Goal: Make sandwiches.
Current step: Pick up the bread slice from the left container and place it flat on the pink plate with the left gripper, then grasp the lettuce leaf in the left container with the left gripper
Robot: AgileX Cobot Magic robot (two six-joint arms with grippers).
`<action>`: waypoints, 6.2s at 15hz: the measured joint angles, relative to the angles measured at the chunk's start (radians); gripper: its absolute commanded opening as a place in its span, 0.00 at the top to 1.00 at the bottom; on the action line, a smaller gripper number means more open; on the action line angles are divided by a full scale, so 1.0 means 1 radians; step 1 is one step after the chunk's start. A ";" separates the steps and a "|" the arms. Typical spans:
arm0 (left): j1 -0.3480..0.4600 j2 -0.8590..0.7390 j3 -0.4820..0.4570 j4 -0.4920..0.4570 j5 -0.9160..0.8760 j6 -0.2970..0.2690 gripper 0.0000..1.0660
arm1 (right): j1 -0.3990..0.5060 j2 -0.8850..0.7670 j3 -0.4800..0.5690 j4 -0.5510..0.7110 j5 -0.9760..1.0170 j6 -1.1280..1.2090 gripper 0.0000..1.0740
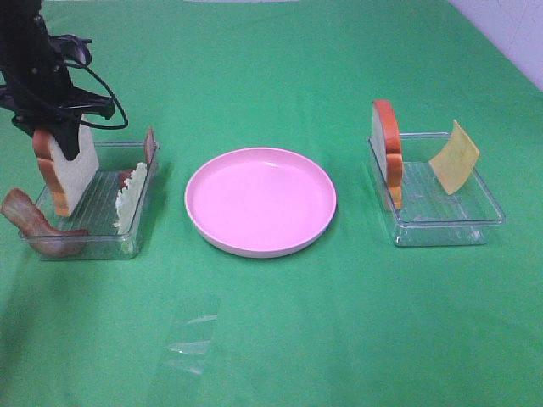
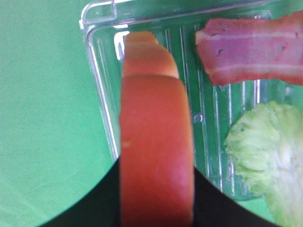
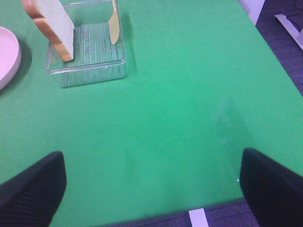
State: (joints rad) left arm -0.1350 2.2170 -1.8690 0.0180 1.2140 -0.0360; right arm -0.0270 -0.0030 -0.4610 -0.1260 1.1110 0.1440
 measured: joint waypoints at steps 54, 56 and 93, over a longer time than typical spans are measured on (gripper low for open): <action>-0.290 0.100 0.055 -0.689 -0.282 0.094 0.12 | 0.000 0.000 0.000 0.000 0.000 0.000 0.11; -0.290 0.092 0.054 -0.607 -0.249 0.075 0.12 | 0.000 0.000 0.000 0.000 0.000 0.000 0.11; -0.243 -0.004 0.133 -0.012 0.003 -0.025 0.52 | 0.000 0.000 0.000 0.000 0.000 0.000 0.11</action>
State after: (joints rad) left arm -0.3780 2.2130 -1.7360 0.0060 1.2170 -0.0610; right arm -0.0270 -0.0030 -0.4610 -0.1260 1.1110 0.1440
